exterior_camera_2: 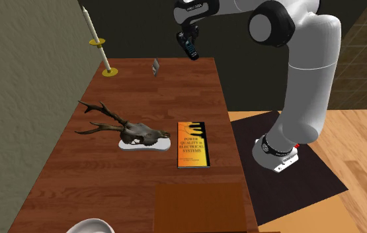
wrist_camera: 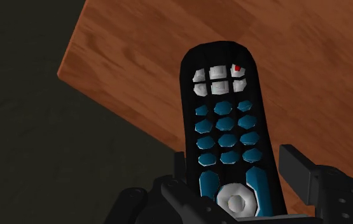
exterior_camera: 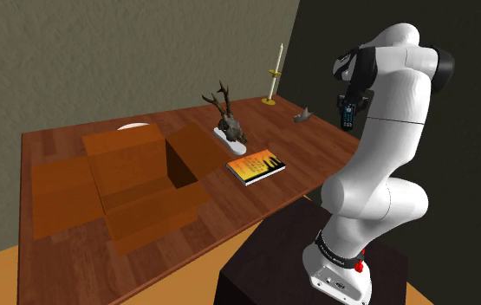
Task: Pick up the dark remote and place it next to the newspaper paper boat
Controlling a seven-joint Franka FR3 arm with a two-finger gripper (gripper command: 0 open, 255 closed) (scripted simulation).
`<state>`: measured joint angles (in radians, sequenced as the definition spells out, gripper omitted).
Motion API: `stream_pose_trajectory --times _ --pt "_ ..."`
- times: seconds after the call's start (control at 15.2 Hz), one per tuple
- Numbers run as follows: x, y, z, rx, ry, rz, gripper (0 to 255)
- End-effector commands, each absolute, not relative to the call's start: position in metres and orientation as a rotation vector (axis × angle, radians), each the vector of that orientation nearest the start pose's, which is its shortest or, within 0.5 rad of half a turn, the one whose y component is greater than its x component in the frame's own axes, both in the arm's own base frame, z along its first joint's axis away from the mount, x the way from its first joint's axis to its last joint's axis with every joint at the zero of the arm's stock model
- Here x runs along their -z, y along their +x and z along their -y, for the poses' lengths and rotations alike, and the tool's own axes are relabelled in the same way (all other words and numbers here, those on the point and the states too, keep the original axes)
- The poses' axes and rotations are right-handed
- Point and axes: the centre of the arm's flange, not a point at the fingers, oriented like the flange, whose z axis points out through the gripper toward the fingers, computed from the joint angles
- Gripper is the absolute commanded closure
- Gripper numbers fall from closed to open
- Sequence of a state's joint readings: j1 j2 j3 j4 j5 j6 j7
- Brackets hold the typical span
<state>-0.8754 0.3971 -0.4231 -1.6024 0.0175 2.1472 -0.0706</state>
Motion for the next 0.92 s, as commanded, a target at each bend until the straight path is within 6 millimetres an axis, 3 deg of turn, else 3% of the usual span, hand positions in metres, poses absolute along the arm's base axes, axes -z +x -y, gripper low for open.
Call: stream_pose_trajectory --times 0.0,0.86 --pt "-0.424 0.219 0.647 0.089 -2.785 -1.890 255" --pt "-0.356 0.219 0.647 0.089 -2.785 -1.890 255"
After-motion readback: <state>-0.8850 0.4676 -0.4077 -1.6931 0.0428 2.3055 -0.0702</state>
